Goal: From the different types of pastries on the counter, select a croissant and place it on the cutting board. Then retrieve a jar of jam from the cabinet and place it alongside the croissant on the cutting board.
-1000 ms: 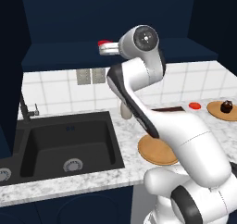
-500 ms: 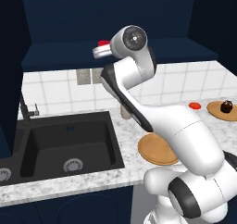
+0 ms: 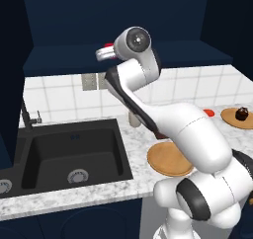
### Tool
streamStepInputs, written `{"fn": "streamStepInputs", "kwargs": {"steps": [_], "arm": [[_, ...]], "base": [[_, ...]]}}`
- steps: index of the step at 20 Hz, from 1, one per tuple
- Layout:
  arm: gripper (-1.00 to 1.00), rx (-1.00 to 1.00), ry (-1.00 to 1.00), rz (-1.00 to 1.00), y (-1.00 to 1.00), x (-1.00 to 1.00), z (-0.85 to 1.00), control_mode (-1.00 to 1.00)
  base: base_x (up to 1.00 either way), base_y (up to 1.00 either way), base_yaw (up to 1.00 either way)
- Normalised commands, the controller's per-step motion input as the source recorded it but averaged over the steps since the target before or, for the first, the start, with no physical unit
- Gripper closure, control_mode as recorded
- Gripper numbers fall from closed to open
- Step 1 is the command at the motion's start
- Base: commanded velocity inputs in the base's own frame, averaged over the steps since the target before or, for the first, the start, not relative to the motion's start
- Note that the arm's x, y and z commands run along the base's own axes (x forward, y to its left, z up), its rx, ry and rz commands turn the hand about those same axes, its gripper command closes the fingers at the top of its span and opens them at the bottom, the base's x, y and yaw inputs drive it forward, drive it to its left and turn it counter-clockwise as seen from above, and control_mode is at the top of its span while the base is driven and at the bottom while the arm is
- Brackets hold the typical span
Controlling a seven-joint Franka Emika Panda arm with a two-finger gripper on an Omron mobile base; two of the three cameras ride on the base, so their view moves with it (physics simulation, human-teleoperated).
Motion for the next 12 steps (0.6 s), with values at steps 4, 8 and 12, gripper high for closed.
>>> {"fn": "streamStepInputs", "kwargs": {"steps": [4,8,12], "arm": [[-1.00,0.00,0.00,0.00,0.33,0.32,-0.06,-1.00],[-1.00,0.00,0.01,0.00,0.02,0.42,-0.06,-1.00],[-1.00,0.00,0.01,0.00,-0.08,0.26,-0.06,-1.00]], "base": [[0.00,0.00,0.00],[0.00,0.00,0.00],[0.00,0.00,0.00]]}}
